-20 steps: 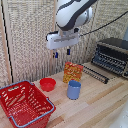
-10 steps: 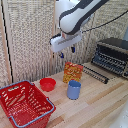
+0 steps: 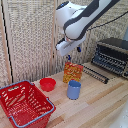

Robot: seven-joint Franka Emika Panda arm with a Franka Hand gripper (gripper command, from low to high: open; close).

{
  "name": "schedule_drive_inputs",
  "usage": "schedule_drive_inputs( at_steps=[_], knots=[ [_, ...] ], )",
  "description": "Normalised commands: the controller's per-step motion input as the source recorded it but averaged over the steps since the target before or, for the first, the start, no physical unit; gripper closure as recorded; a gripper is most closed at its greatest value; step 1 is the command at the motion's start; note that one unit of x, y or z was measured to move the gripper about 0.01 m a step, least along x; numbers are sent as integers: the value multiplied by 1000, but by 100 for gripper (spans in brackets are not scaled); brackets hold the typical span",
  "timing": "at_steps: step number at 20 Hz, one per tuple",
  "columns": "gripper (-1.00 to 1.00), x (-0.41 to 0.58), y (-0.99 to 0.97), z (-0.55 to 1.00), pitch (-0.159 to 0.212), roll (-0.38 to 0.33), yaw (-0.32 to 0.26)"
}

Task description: Extend the gripper towards the oven tray handle. Grasp the handle and carefully pull the tray out of the oven. Move the gripper above the red bowl. Grab the red bowl gently. Lift the bowl and place it onto the oven tray.

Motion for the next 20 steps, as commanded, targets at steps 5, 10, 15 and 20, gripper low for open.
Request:
schedule_drive_inputs(
  at_steps=[5,10,15,20],
  knots=[
    [-100,-106,-505,-2,0,-334,66],
    [-100,-50,-583,-55,0,-319,54],
    [-100,26,-569,-197,0,-273,96],
    [-100,156,-561,-235,0,-247,111]
  ],
)
